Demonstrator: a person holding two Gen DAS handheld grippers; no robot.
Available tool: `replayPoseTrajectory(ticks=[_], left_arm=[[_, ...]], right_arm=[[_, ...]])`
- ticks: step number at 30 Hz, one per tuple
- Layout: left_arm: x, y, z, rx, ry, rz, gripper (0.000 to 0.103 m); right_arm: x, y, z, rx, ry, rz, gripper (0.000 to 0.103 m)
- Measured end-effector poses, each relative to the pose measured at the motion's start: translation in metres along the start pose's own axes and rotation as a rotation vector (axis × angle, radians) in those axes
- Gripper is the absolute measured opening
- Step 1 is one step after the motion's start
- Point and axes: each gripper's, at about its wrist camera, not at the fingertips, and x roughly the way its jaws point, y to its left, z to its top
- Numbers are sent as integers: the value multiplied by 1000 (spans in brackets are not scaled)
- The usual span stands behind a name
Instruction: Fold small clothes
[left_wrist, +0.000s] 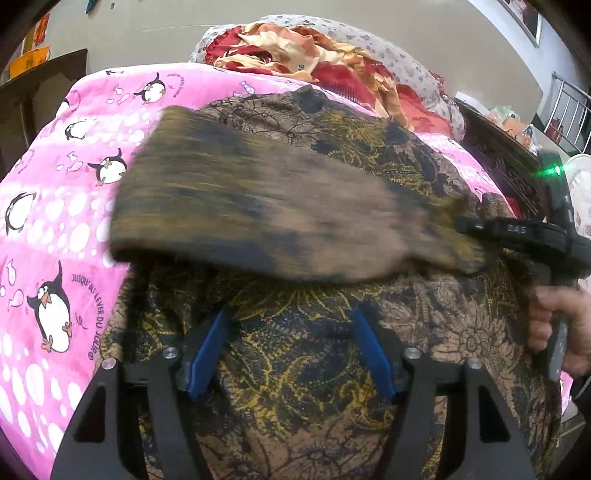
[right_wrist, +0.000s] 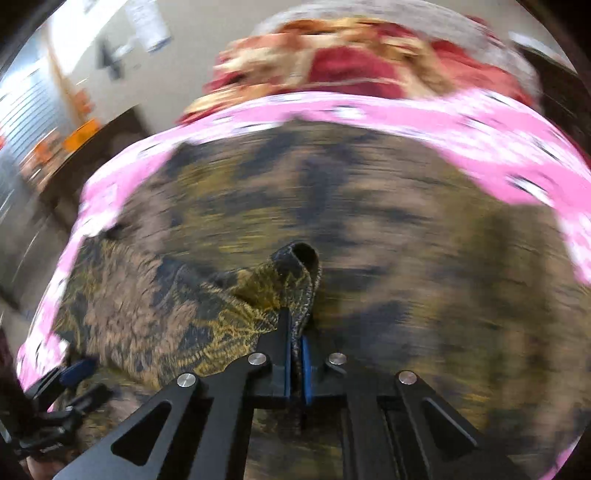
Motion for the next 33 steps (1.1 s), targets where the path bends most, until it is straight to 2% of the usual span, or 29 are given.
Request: replayPoseTrajectory(ticks=[2, 6, 10, 11, 13, 16, 18, 20, 21, 23, 25, 26, 28, 29, 32, 33], left_arm=[[0, 1, 0, 1, 0, 1, 68], [0, 0, 0, 0, 0, -1, 68], [1, -1, -1, 8, 2, 10, 68], [1, -1, -1, 12, 4, 16, 68], [1, -3, -2, 20, 6, 26, 68], [0, -3, -2, 23, 6, 30, 68], [0, -2, -2, 21, 5, 27, 68], [1, -3, -2, 25, 7, 30, 69], [1, -3, -2, 26, 8, 32, 69], [0, -4, -2, 29, 8, 35, 69], [1, -4, -2, 30, 9, 37, 69], [1, -4, -2, 30, 9, 37, 69], [1, -4, -2, 30, 9, 37, 69], [1, -4, -2, 30, 10, 37, 69], [1, -5, -2, 32, 11, 36, 71], [2, -5, -2, 34, 12, 36, 72]], right_arm=[[-9, -28, -2, 53, 0, -56, 5], [-31, -52, -1, 76, 3, -160, 5], [-20, -58, 2, 73, 51, -176, 6], [-18, -59, 2, 68, 57, -159, 10], [-21, -55, 6, 36, 75, -159, 12], [-43, -43, 20, 31, -12, -147, 29], [-74, -35, 26, 18, -127, -145, 54], [-90, -23, 28, -3, -196, -114, 66], [-89, -15, 27, -25, -192, -94, 67], [-69, 3, 24, -95, -118, -71, 67], [-37, 12, 11, -157, -41, -114, 67], [-14, 12, 1, -173, 30, -169, 67], [8, 0, -17, -150, 112, -185, 68], [4, -2, -22, -140, 39, -171, 70], [3, -1, -26, -146, 36, -162, 76], [5, 0, -27, -149, 39, -156, 81]])
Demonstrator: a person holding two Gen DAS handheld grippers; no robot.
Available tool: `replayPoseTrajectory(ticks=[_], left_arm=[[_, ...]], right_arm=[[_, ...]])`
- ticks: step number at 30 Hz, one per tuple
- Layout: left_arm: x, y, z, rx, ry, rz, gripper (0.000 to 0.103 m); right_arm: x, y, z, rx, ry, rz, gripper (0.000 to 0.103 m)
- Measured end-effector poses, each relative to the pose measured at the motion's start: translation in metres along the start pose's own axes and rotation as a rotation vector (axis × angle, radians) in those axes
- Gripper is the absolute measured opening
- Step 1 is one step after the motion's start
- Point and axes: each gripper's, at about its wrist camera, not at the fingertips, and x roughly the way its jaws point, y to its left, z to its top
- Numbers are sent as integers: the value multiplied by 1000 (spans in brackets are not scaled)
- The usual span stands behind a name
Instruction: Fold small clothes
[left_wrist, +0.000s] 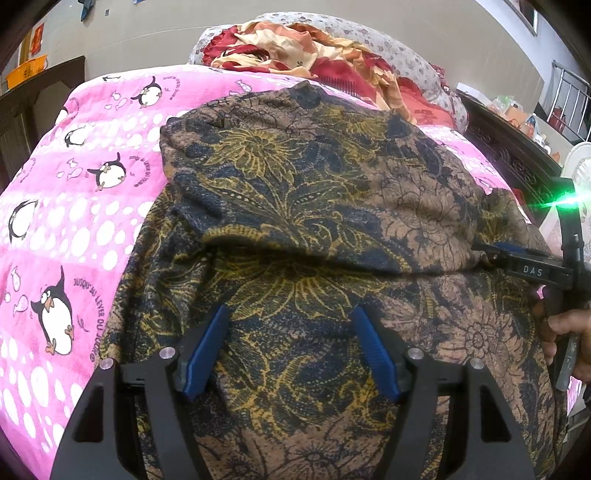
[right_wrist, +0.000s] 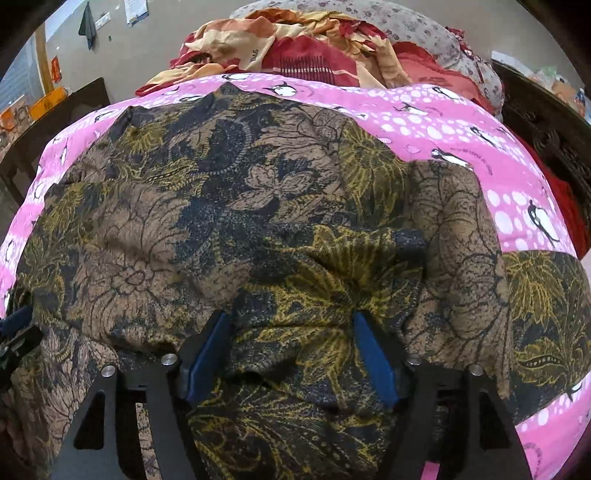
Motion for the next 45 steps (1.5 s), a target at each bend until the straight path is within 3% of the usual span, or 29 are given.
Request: replayPoseTrajectory(ticks=[1, 3, 6, 8, 11, 13, 15, 17, 19, 20, 25, 28, 30, 34, 37, 39, 42, 45], left_arm=[[0, -1, 0, 3, 0, 1, 72], [-4, 0, 1, -1, -6, 0, 72], [-22, 5, 14, -2, -65, 24, 72], [-35, 3, 37, 24, -137, 32, 72], [-27, 0, 77, 19, -152, 17, 72], [-3, 1, 105, 0, -134, 38, 72], [33, 9, 124, -53, -90, 98, 72], [63, 21, 126, -102, -30, 155, 72], [85, 36, 117, -150, 20, 162, 72], [82, 34, 113, -131, -20, 164, 73], [78, 25, 111, -98, 3, 193, 75], [53, 21, 108, -107, -22, 187, 75], [27, 12, 95, -96, -53, 149, 75], [3, -12, 58, -16, -46, 91, 79], [0, -24, 31, 41, -34, 71, 79], [9, -25, 23, 36, -10, 73, 80], [17, -25, 12, 36, 5, 88, 82], [20, -28, 12, 50, 18, 91, 88]], right_arm=[[0, 2, -1, -15, 3, 4, 84], [2, 13, -5, -78, 35, 20, 100], [-6, 18, -6, -88, 31, 35, 101], [-20, 11, -2, -6, -28, 122, 101], [-44, 1, 9, 92, -139, 152, 100], [-44, 8, 24, 107, -145, 135, 100], [-31, 21, 40, 61, -100, 29, 77], [-13, 27, 42, 40, -48, 37, 76], [6, 24, 39, 50, -3, 3, 75], [4, 22, 35, 55, -42, 3, 80], [2, 21, 32, 39, -39, 39, 94], [-11, 31, 36, -3, -31, -1, 91], [-47, 23, 27, 20, -110, 37, 89], [-113, -35, 2, 107, -206, -58, 91], [-154, -124, -22, 273, -236, -109, 91], [-173, -197, -48, 455, -221, -132, 91], [-184, -276, -84, 685, -199, -55, 88], [-173, -321, -113, 846, -167, 39, 74]])
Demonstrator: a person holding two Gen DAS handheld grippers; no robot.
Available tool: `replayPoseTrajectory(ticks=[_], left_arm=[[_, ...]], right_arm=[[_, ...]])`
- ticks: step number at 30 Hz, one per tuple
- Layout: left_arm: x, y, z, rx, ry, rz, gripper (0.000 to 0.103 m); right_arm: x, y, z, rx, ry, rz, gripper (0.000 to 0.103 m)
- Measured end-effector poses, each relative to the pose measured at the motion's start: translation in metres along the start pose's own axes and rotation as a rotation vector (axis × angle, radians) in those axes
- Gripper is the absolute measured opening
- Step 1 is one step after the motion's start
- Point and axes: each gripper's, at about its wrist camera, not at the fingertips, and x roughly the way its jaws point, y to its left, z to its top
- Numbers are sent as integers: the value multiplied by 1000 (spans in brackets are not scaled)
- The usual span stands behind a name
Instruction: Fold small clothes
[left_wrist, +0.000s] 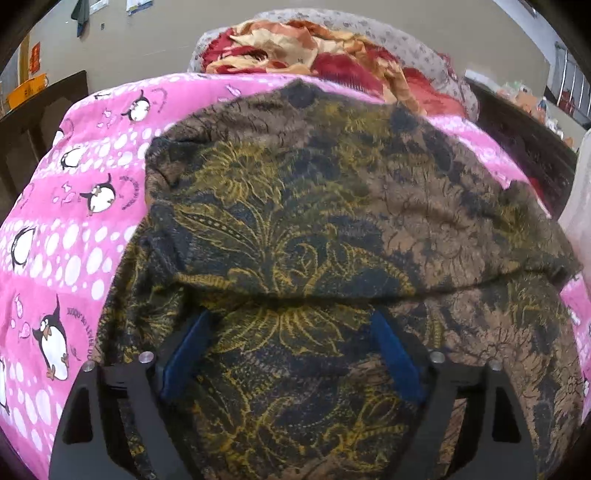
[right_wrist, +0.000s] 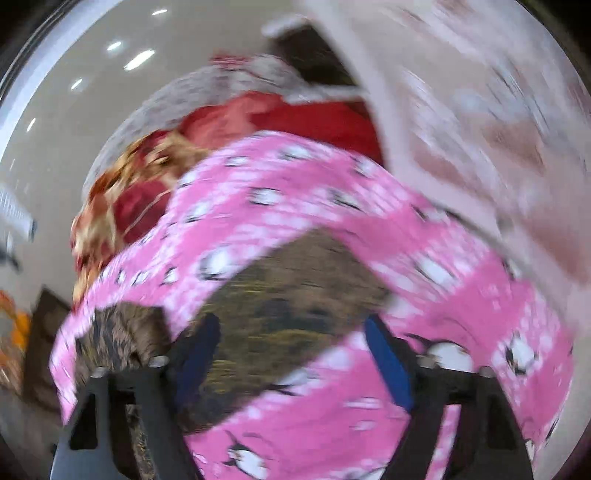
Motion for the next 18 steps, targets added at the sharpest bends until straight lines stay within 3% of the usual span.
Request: replayPoseTrajectory(ticks=[4, 8, 10, 11, 12, 15, 18], left_arm=[[3, -1, 1, 11, 6, 0, 92], [4, -2, 1, 11, 5, 1, 92], [4, -4, 0, 12, 6, 3, 93], [4, -4, 0, 13, 6, 5, 93], [5, -3, 2, 14, 7, 6, 93], [4, -3, 1, 14, 7, 6, 93], [5, -4, 2, 13, 7, 5, 93]], right_arm=[[26, -26, -2, 104, 34, 41, 69], [41, -36, 6, 159, -43, 81, 67], [46, -32, 13, 136, -43, 52, 63], [48, -28, 17, 117, -37, 29, 39], [48, -19, 23, 81, -9, 28, 8], [8, 38, 40, -114, -104, 23, 7], [-62, 113, 55, -297, -284, 65, 7]])
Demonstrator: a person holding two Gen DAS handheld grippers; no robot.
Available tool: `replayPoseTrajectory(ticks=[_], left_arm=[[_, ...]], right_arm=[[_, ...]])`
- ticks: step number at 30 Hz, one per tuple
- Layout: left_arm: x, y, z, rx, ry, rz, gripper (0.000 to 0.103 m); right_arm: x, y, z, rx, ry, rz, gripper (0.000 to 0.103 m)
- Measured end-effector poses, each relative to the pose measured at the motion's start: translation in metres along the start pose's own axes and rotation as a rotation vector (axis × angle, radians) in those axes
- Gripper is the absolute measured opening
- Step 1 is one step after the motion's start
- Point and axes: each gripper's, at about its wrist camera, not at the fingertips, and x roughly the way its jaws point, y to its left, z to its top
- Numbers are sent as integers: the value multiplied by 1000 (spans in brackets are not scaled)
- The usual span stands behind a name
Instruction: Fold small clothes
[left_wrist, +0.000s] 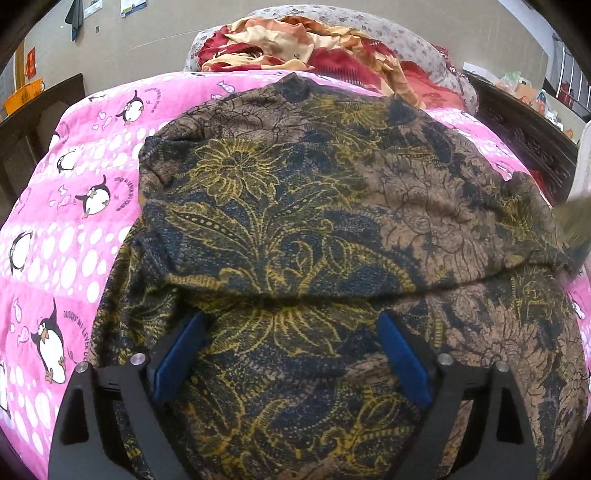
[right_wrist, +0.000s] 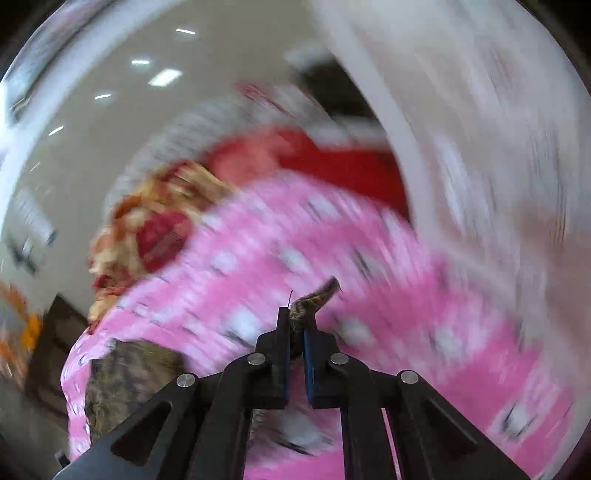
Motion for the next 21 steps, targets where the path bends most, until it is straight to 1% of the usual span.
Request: replayPoseTrajectory(ticks=[2, 3, 4, 5, 6, 8, 10, 11, 15, 16, 18, 19, 20, 21], left_arm=[[0, 0, 0, -1, -1, -2, 93], [0, 1, 0, -2, -1, -3, 93], [0, 1, 0, -4, -1, -5, 93], [-1, 2, 0, -5, -2, -7, 93], [-1, 2, 0, -8, -3, -11, 93], [-2, 4, 0, -12, -4, -16, 93], [-3, 5, -1, -15, -6, -20, 93], [-3, 5, -1, -18, -7, -23, 93], [-4, 8, -1, -27, -11, -35, 93], [-4, 8, -1, -31, -13, -40, 93], [-5, 11, -1, -43, -18, -53, 93], [-6, 13, -1, -50, -19, -59, 93], [-7, 14, -1, -55, -21, -63, 93], [-9, 16, -2, -65, -29, -64, 93]], right_arm=[[-37, 44, 34, -71, -114, 40, 7], [-47, 59, 43, -85, -138, 67, 7], [-54, 80, 51, -111, -141, 121, 7], [-55, 94, 53, -135, -130, 143, 7], [-51, 120, 51, -176, -105, 172, 7], [-42, 152, 35, -216, -55, 249, 7], [-24, 191, 6, -281, 11, 312, 7], [-9, 216, -18, -313, 62, 354, 7], [40, 277, -99, -320, 225, 500, 7], [52, 285, -115, -324, 250, 515, 7], [83, 307, -161, -340, 339, 533, 7], [94, 313, -180, -360, 366, 519, 7], [112, 320, -206, -380, 413, 476, 7], [122, 319, -225, -390, 447, 448, 8]])
